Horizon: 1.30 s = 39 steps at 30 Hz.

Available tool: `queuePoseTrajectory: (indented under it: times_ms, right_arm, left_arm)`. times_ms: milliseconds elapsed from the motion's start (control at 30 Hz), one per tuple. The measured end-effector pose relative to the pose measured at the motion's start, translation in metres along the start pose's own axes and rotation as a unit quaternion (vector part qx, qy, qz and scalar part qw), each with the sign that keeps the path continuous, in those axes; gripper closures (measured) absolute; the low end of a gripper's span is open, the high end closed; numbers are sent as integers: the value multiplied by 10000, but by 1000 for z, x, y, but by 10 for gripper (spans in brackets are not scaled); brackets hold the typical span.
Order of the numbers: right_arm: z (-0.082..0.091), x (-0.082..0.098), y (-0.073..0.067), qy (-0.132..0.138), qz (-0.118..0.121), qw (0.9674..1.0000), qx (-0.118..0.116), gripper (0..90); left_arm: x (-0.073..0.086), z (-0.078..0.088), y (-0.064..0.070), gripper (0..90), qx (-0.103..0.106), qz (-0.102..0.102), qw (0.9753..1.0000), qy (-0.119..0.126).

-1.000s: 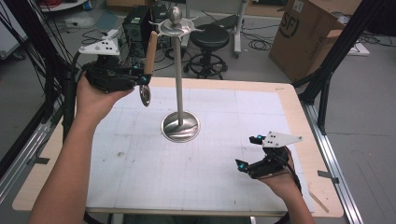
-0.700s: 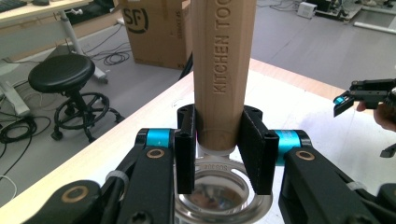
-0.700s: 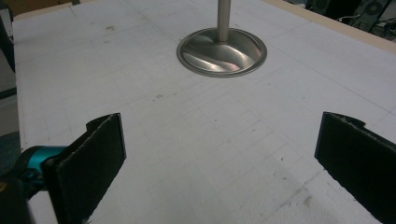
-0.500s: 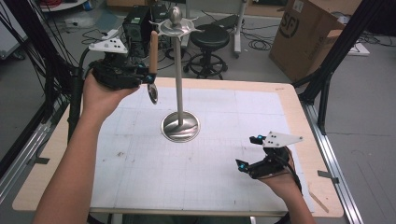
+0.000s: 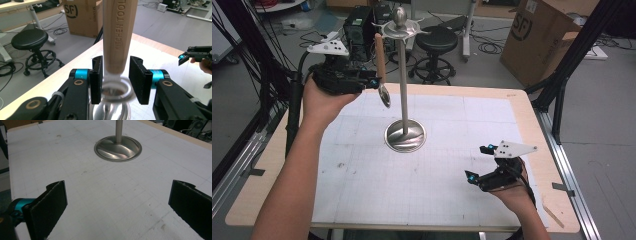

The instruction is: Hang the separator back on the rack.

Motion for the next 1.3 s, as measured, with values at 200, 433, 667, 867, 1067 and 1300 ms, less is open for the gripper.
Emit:
queuePoseTrajectory:
  times_ms: [200,433,667,867,1067,1300]
  right_arm:
    - [-1,-1,-1,-5,25,10000,-10,6]
    - [-1,0,-1,-18,36,10000,-10,6]
    - [-1,0,-1,-29,30,10000,-16,5]
    - [-3,1,-2,-49,7,10000,-21,6]
    - [-2,0,-2,-32,11,10000,-50,6]
    - [-3,2,-2,-58,13,10000,-39,6]
  left_arm:
    - [4,5,-2,578,-78,31,10000,19]
    - [14,8,-5,514,-158,30,9997,-203]
    - [22,11,-3,453,-113,12,9994,-318]
    - [25,14,2,383,-103,24,9995,-301]
    - [31,18,4,339,-69,47,9996,-277]
    - [40,25,5,297,7,107,9998,-187]
Point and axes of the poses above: each handheld gripper's, and its own axes: z roughly backward along the jaws, x roughly out of its underside, y roughly to its right, the point moved 9 cm from there along -z, roughly forward along the jaws, and after that the axes turned 2 degrees about x, right-handed, at the moved point
